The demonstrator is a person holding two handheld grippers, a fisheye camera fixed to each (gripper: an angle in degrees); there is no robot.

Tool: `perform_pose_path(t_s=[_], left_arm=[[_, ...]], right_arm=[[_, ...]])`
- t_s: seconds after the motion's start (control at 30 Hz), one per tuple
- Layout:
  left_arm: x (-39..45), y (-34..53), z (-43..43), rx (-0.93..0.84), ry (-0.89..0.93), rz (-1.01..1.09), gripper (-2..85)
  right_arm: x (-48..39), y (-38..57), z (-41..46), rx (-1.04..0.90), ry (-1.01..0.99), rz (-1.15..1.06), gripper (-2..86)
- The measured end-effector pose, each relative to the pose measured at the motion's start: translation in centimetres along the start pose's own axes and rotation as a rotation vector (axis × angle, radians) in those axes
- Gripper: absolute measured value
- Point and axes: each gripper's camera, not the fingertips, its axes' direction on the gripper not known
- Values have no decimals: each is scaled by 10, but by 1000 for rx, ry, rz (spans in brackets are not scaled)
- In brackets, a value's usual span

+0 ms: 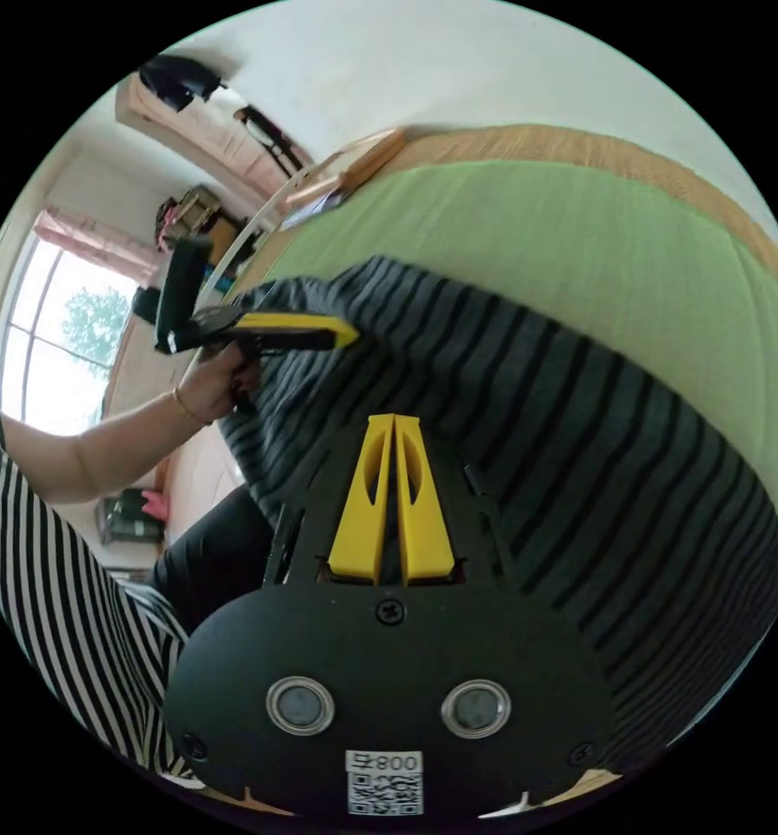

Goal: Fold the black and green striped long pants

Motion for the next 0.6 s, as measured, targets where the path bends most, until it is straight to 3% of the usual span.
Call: perform_pose_path(t_s=[0.1,0.13,0.27,0.37,0.6], left_arm=[[-6,-1,13,-21,-12,-30,0],[-7,-5,13,-38,-10,-30,0],[-2,-22,10,32,-45,40,0],[-12,-39,43,-105,-74,49,0],[-20,-35,37,-41,-43,73,0]], right_arm=[[-27,16,35,-200,-2,-32,1],[-34,26,32,-141,13,-7,1],[-58,45,41,-216,-44,-17,1],[-74,62,44,-180,4,-13,1],[-95,83,26,-139,38,2,1]])
